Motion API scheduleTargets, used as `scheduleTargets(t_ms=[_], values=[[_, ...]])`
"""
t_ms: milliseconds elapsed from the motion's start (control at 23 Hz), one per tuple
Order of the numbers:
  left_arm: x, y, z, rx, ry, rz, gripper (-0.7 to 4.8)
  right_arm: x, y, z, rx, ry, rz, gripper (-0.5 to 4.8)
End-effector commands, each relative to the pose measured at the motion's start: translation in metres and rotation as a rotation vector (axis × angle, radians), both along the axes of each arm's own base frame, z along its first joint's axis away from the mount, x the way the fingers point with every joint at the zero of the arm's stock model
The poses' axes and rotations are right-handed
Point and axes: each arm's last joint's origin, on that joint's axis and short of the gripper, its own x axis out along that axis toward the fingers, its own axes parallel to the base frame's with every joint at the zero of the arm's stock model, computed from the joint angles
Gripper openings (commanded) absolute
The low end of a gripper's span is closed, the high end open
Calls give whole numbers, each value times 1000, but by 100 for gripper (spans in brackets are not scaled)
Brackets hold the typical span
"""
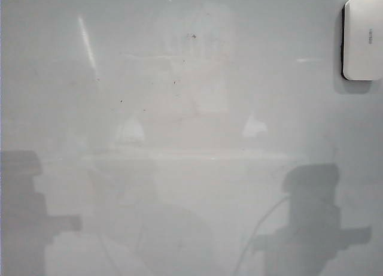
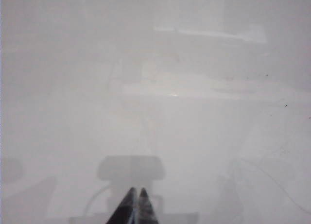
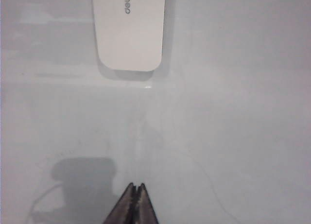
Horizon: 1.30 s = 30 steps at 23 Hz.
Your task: Grab the whiteboard eraser that is attached to the surface of the whiteboard and use it to clean the writing on the whiteboard.
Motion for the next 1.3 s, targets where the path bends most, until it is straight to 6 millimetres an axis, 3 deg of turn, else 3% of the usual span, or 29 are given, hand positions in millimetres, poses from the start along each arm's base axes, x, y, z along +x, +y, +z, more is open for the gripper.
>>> scheduleTargets(t_ms=[43, 652, 1303], values=[[0, 0, 3, 1, -16, 0, -5, 0, 0, 0, 0, -10, -2, -5], [-3, 2, 0, 1, 3, 88, -5, 0, 0, 0, 0, -6, -2, -5], [-3, -3, 0, 1, 3, 13, -5, 0, 0, 0, 0, -6, -2, -5]])
